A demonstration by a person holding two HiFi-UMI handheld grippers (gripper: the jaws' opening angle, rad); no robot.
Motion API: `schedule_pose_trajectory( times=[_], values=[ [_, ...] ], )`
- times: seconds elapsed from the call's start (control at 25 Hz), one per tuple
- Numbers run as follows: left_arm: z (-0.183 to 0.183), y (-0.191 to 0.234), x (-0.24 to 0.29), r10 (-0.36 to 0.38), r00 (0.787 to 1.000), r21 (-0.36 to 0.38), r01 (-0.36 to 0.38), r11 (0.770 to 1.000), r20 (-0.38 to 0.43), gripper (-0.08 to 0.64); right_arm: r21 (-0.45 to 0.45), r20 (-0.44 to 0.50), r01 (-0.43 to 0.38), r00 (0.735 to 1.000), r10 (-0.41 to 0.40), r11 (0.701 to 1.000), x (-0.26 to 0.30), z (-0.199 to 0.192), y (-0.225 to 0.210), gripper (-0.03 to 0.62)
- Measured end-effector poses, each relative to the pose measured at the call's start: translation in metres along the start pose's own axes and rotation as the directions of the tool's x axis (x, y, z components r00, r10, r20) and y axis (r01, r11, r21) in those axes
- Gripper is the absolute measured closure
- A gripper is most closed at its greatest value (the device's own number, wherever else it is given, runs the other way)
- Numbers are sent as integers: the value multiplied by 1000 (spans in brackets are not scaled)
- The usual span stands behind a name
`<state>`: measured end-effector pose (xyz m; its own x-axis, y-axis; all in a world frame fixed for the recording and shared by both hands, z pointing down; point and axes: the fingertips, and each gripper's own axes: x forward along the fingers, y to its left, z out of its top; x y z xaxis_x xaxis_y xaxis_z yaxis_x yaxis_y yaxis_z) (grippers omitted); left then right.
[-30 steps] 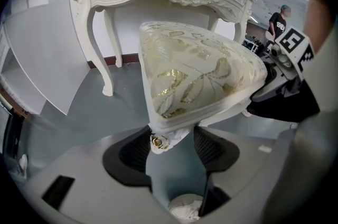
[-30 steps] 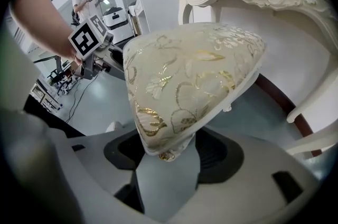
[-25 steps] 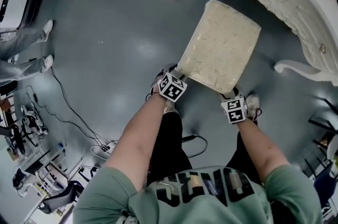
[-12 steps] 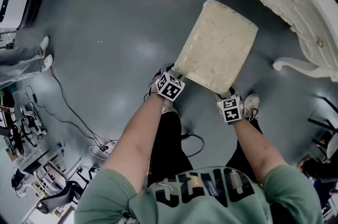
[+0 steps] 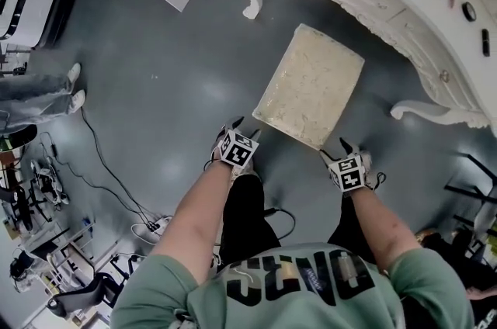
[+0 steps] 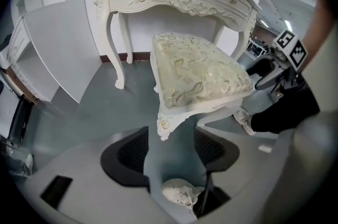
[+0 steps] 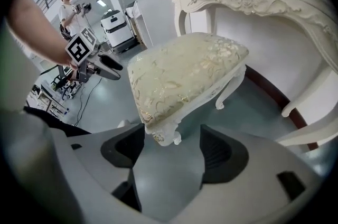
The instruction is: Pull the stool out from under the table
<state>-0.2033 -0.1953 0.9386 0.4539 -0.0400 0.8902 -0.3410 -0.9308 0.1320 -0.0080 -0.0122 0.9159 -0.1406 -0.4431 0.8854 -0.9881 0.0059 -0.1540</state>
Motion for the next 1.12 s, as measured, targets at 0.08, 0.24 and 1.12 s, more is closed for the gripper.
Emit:
schedule_pose_trajectory(
  times=[0.08,0.24,1.12],
  values=[
    [13,0,-11,5,1000,-15,-5,1000,16,295,-1,13,13,1000,-13,1000,-13,15,-15,270],
    [38,-5,-43,20,999,-43,-18,999,33,295,4,40,30,999,-30,1000,-51,49,-32,281],
    [348,-43,-348,97,805,-109,-41,993,585,359,-134,502,-49,858,111,990,-336,334,-36,437]
  ],
)
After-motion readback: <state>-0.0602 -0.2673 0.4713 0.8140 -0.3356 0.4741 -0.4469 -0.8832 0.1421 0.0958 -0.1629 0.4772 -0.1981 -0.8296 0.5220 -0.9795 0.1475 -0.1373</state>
